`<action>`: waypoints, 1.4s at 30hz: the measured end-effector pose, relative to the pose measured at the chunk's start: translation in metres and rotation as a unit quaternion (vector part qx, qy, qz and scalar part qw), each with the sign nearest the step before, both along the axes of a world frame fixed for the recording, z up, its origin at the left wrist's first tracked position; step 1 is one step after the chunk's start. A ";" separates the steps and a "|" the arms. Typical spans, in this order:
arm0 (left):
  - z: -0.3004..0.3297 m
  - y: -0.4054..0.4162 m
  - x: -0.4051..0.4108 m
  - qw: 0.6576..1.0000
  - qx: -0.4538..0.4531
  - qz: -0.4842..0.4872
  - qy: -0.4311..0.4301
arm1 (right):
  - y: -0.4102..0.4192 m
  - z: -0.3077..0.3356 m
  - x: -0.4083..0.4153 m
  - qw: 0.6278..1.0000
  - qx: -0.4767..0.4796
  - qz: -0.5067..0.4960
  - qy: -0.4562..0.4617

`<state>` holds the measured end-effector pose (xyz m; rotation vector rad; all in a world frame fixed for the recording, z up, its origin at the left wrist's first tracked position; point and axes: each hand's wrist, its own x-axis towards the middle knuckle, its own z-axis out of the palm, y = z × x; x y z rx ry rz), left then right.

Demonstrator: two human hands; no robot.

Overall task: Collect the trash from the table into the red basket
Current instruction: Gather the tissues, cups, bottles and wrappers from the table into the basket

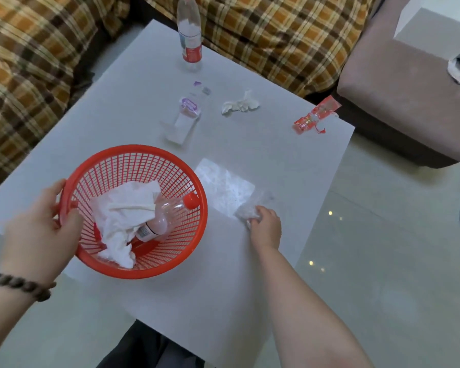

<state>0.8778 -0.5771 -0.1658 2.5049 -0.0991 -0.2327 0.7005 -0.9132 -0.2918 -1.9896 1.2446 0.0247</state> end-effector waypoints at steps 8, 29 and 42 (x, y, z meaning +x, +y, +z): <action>0.087 -0.037 -0.016 0.997 0.037 -0.029 -0.068 | 0.061 0.152 0.037 0.963 0.002 -0.062 -0.263; 0.156 0.073 -0.011 0.990 -0.039 0.049 -0.129 | 0.214 0.259 0.117 0.916 -0.085 0.286 -0.268; 0.138 0.238 0.073 0.979 -0.057 0.164 -0.107 | 0.350 0.218 0.210 0.932 0.029 0.322 -0.167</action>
